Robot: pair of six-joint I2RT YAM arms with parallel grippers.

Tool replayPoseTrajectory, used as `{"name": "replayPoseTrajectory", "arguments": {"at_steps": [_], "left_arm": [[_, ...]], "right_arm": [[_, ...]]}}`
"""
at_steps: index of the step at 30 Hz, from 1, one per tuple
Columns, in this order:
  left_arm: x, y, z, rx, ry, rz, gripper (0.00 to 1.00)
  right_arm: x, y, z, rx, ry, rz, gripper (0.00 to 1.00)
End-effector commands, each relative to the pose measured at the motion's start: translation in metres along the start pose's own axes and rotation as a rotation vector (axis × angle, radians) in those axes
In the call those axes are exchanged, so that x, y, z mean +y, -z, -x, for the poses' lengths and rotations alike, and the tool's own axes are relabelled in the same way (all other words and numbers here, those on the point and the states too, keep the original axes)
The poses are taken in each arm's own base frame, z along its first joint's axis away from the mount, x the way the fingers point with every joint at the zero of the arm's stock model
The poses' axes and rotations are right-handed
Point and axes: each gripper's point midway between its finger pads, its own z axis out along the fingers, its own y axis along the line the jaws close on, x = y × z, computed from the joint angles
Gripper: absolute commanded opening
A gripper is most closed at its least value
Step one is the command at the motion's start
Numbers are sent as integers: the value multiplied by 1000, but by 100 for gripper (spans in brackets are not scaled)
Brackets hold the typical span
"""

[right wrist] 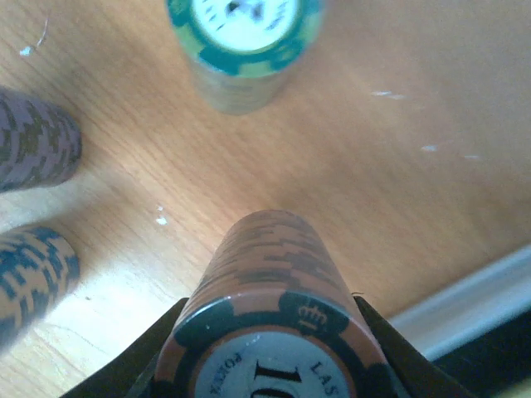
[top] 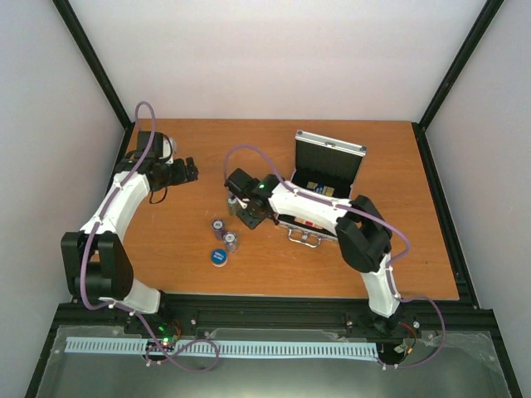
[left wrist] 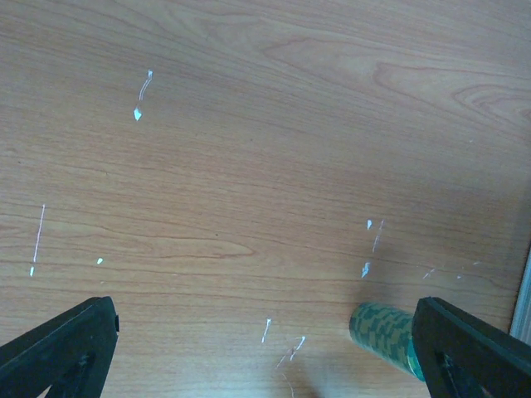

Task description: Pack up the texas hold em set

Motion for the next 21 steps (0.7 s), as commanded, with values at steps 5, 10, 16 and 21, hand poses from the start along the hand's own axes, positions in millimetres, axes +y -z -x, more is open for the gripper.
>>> {"name": "replayPoseTrajectory", "arguments": {"at_steps": [5,10,16,21], "left_arm": [[-5,-3,16,-19,-10,-23,100],[-5,-9,15,-8,-4,-30,100],[-4,-15,14,2,-5,-29,100],[-3,-17,13,6,-5,-26,100]], "right_arm": [[-78,70,1,-125,10,-302,36],[-130,66,-13,-106,-41,-395,36],[-169,51,-9,-128,-71,-445,36],[-186,38,-2,-146,-71,-453,36]]}}
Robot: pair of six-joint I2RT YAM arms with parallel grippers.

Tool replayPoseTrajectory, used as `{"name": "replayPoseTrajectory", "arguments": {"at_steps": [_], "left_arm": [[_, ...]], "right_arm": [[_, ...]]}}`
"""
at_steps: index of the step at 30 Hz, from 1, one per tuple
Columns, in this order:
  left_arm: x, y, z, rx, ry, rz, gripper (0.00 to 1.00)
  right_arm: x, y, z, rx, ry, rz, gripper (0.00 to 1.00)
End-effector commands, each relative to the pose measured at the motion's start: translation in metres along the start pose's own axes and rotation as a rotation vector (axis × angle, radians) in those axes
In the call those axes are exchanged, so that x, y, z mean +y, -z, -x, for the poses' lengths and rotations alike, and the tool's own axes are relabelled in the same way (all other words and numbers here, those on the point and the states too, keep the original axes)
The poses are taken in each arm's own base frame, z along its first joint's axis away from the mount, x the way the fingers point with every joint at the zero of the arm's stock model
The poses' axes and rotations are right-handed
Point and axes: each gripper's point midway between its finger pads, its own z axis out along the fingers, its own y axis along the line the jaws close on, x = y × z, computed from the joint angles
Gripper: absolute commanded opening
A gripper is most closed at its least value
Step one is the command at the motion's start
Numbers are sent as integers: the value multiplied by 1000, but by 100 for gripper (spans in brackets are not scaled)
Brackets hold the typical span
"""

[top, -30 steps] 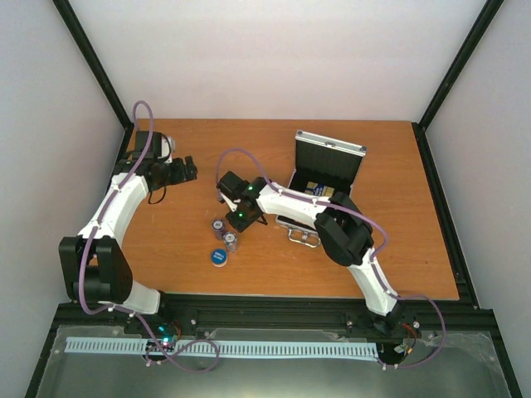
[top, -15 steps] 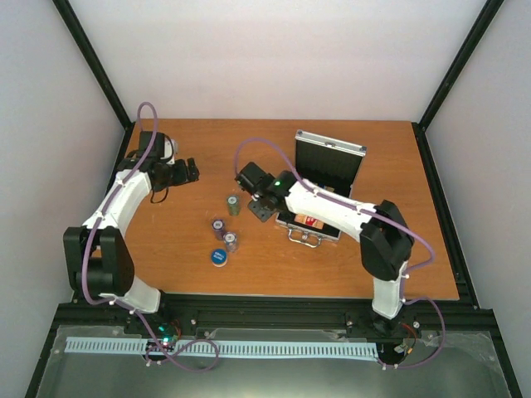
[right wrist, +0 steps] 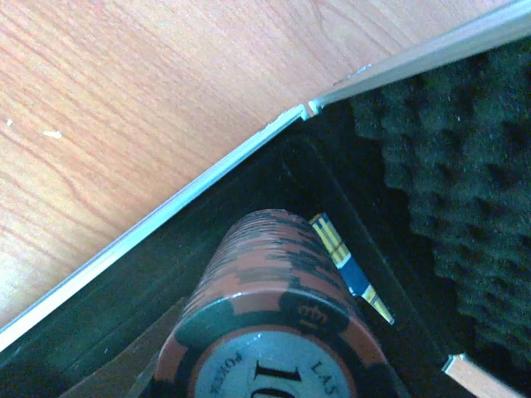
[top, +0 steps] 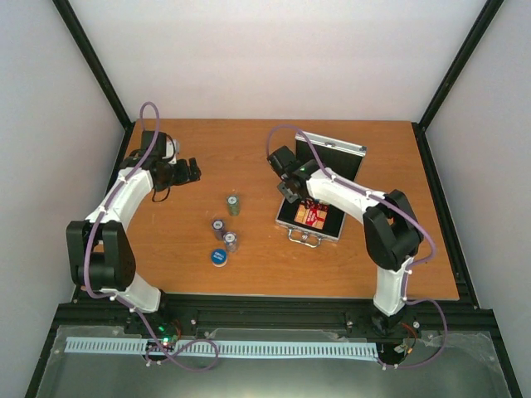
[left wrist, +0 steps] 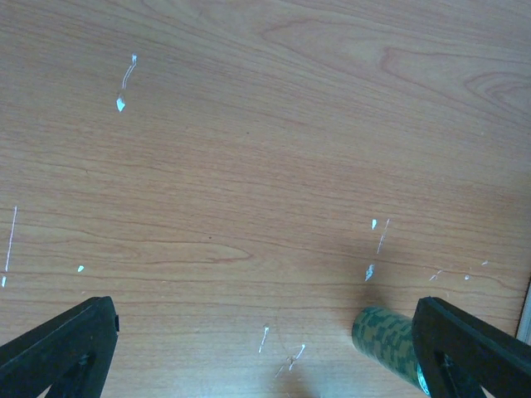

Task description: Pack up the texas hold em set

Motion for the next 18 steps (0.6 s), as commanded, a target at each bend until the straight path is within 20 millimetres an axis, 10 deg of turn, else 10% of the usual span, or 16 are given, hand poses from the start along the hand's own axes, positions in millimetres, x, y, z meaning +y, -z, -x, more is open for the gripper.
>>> {"name": "replayPoseTrajectory", "arguments": {"at_steps": [1,18], "left_arm": [[-4,5,18,-44,-15,-13,100],[-1,2,21,-42,-14,6,100]], "right_arm": [[-14,-10,27,-92,-9,-44,36],[-30,-54,29,-88,-41,-15,49]]}}
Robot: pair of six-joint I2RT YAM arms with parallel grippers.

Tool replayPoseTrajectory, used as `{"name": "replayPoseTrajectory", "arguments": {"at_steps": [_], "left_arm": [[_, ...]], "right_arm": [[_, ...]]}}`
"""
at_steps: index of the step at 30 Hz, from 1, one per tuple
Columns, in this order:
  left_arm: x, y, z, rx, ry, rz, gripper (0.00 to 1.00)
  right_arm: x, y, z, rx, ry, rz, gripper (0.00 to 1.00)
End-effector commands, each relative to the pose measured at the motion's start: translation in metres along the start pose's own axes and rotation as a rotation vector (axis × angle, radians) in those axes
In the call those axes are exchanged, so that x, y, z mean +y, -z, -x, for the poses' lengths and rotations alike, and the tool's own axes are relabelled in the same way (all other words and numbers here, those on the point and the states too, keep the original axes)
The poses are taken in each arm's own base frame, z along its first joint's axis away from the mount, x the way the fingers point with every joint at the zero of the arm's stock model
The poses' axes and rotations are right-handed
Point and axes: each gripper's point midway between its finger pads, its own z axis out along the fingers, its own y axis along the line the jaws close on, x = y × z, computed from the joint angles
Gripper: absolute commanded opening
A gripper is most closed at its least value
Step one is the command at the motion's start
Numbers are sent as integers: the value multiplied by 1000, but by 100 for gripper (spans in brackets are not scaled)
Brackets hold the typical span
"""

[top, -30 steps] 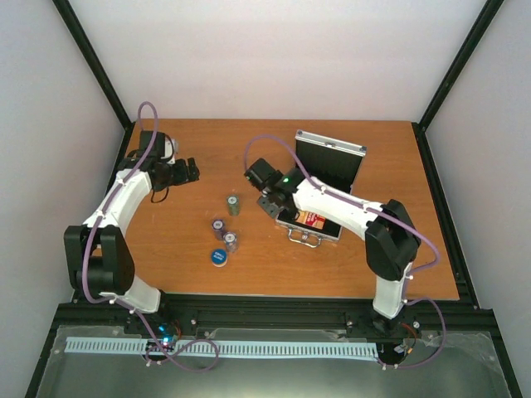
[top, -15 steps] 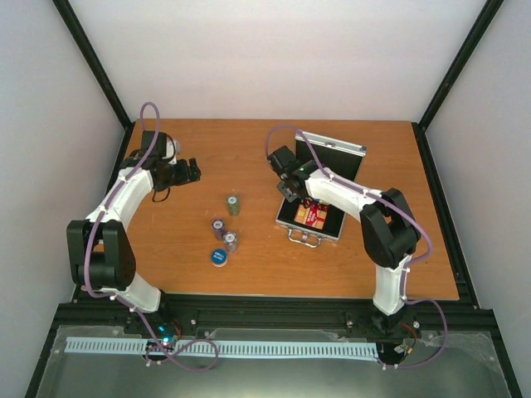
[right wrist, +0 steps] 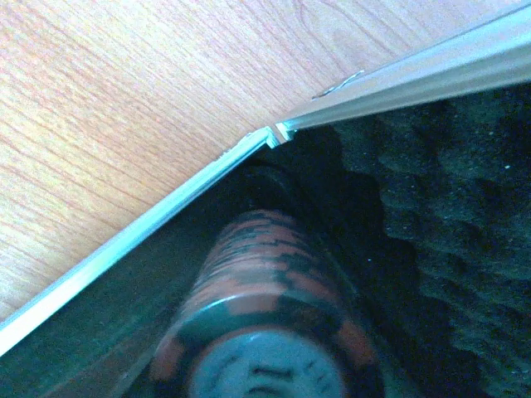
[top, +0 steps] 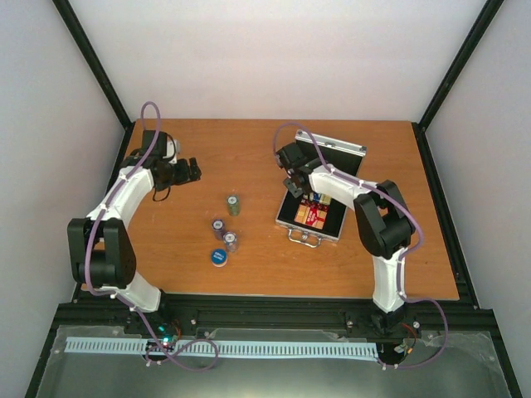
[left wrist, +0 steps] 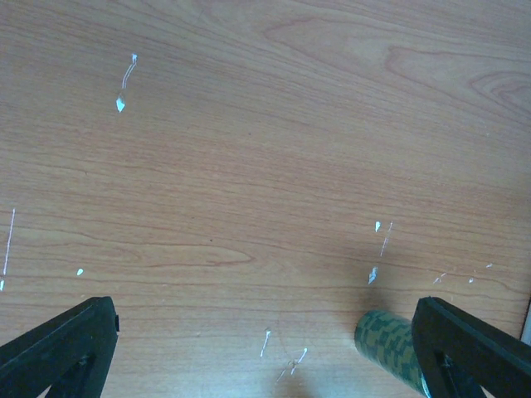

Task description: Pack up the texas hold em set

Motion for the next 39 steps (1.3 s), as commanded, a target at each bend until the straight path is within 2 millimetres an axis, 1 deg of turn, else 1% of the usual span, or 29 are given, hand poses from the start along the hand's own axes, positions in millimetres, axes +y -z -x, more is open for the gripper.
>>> {"name": "replayPoseTrajectory", "arguments": {"at_steps": [1,5,6,8,15,18,21,22,26,29,31,32,34,39], "left_arm": [[-2,5,21,-47,-16,3,100],[-2,3,22,-44,-11,0,100],[-2,2,22,-43,-9,1,100],[-2,1,22,-40,-9,2,100],[-3,1,26,-48,-13,0,100],[-3,1,26,-47,-13,0,100],[-4,1,27,-49,-14,-5,100],[-4,1,27,-49,-12,-7,100],[-5,1,27,-50,-9,-12,100],[-6,2,27,-52,-7,-17,100],[-6,3,28,-56,-4,-18,100],[-7,4,28,-57,-4,-20,100],[-7,5,28,-61,-3,-21,100],[-7,10,26,-65,1,-22,100]], "right_arm": [[-7,3,27,-90,-34,-3,53],[-3,-1,24,-79,-31,16,63],[-2,-2,21,-68,-35,17,68],[-1,1,19,-69,-41,28,71],[-1,29,23,-93,-82,97,73],[3,42,24,-108,-96,147,74],[12,60,31,-143,-111,228,74],[20,67,35,-156,-106,272,74],[70,94,52,-182,-26,433,77],[110,105,64,-188,43,519,79],[134,102,70,-179,72,563,80],[143,105,77,-189,83,577,80],[160,102,81,-183,106,600,80],[188,92,85,-152,141,645,80]]}}
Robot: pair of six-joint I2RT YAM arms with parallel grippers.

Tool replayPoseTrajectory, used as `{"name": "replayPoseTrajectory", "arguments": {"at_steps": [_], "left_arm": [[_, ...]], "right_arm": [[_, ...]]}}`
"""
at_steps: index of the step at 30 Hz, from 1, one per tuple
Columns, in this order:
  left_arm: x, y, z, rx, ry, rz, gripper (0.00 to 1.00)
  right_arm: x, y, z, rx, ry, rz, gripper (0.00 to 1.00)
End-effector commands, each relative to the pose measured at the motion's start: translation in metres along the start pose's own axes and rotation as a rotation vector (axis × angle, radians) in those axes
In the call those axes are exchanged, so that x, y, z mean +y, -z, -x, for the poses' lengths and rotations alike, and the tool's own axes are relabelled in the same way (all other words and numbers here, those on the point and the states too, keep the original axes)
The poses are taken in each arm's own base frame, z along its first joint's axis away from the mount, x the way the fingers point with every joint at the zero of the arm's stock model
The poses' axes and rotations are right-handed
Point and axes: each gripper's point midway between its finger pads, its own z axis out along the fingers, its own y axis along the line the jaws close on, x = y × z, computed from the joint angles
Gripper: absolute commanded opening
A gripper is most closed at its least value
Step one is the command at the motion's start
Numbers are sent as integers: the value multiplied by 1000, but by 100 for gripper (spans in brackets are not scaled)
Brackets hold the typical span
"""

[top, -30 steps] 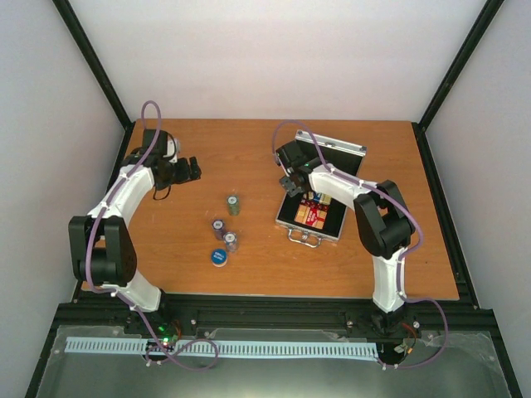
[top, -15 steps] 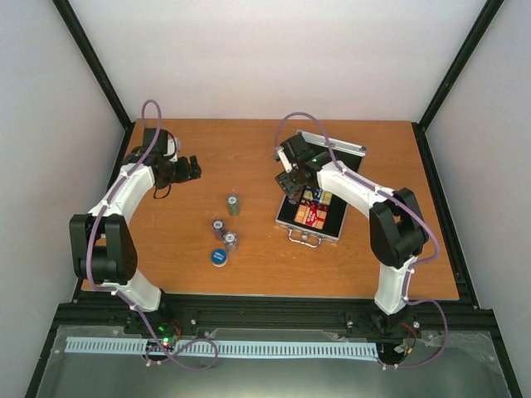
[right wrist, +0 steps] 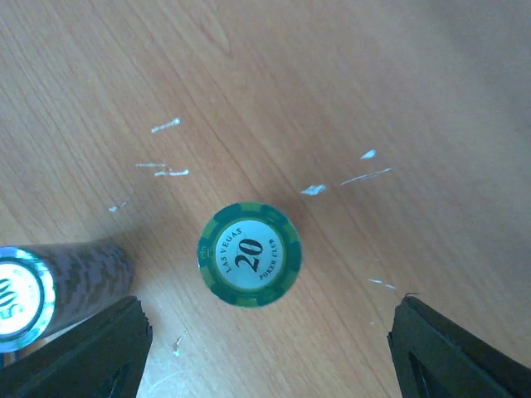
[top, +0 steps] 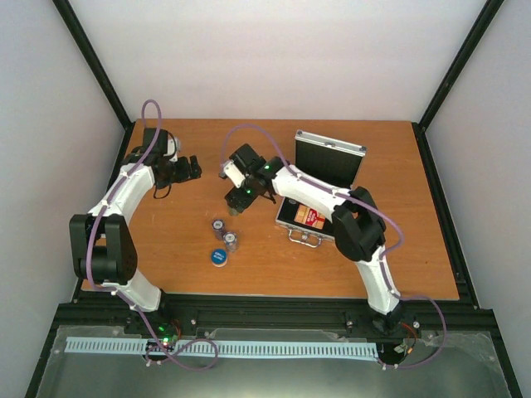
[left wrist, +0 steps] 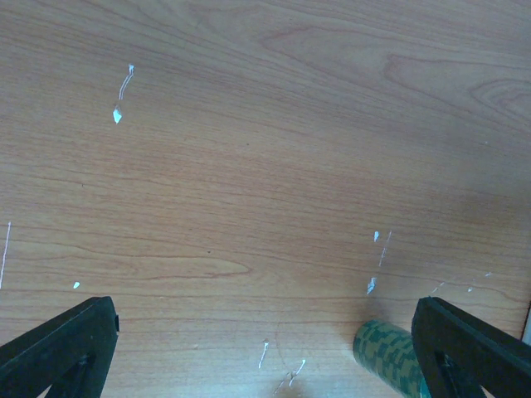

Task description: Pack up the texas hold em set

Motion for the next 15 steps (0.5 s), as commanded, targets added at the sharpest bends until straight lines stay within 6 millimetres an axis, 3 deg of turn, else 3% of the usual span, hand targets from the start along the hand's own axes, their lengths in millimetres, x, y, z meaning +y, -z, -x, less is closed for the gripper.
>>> {"name": "replayPoseTrajectory", "arguments": {"at_steps": [1,15], "left_arm": [[-7,17,19,-69,-1,-22,100],[-4,19,15,-68,-8,-10,100]], "right_arm": [[13,-19,-8,61,-5,62,79],[18,-63,-15,114,2,111,74]]}}
